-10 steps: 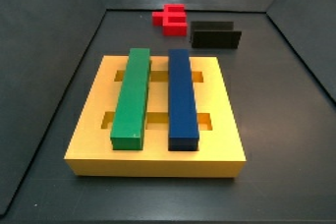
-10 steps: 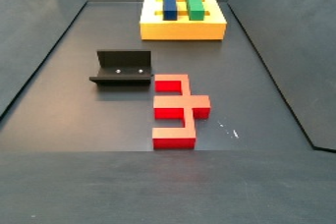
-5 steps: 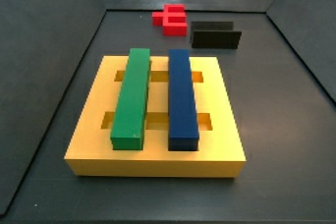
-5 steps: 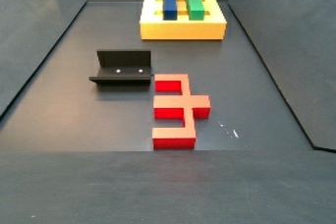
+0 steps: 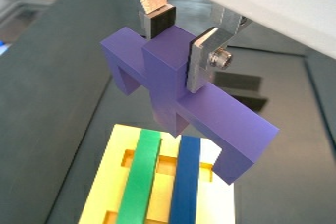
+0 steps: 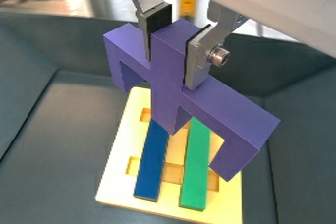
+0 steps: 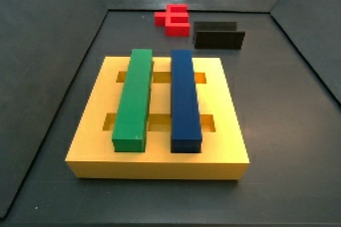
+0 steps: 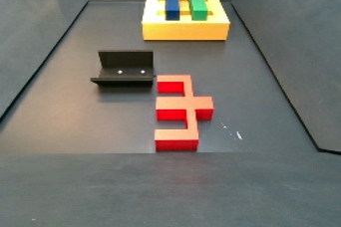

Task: Pick up the purple object. Move up. Move to above the board. Insert the purple object.
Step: Move to above the board.

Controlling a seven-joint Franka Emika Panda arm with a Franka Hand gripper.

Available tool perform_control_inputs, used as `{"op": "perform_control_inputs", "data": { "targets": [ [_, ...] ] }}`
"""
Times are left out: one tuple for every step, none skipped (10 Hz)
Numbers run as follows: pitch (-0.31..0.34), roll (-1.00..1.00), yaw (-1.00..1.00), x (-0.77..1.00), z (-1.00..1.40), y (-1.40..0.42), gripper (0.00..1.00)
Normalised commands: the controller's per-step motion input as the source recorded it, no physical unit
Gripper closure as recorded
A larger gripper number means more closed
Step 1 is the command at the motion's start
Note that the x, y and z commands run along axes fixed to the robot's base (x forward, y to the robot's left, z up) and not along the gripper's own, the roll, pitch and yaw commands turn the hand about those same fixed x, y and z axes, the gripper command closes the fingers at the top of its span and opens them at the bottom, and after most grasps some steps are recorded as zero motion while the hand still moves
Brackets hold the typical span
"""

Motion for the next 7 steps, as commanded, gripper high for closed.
{"op": "perform_control_inputs", "data": {
  "targets": [
    [0.095,0.02,1.00,0.03,0.03,-0.03,1.00],
    [0.107,0.02,1.00,0.03,0.03,-0.03,1.00],
    [0.129,0.02,1.00,0.03,0.03,-0.02,1.00],
    [0.151,0.03,1.00,0.03,0.03,-0.02,1.00],
    [0.195,0.04,0.98,0.04,0.03,-0.02,1.00],
    [0.183,0.04,0.71,0.05,0.04,-0.02,1.00],
    [0.169,0.04,0.46,0.06,0.04,-0.02,1.00]
  ]
}}
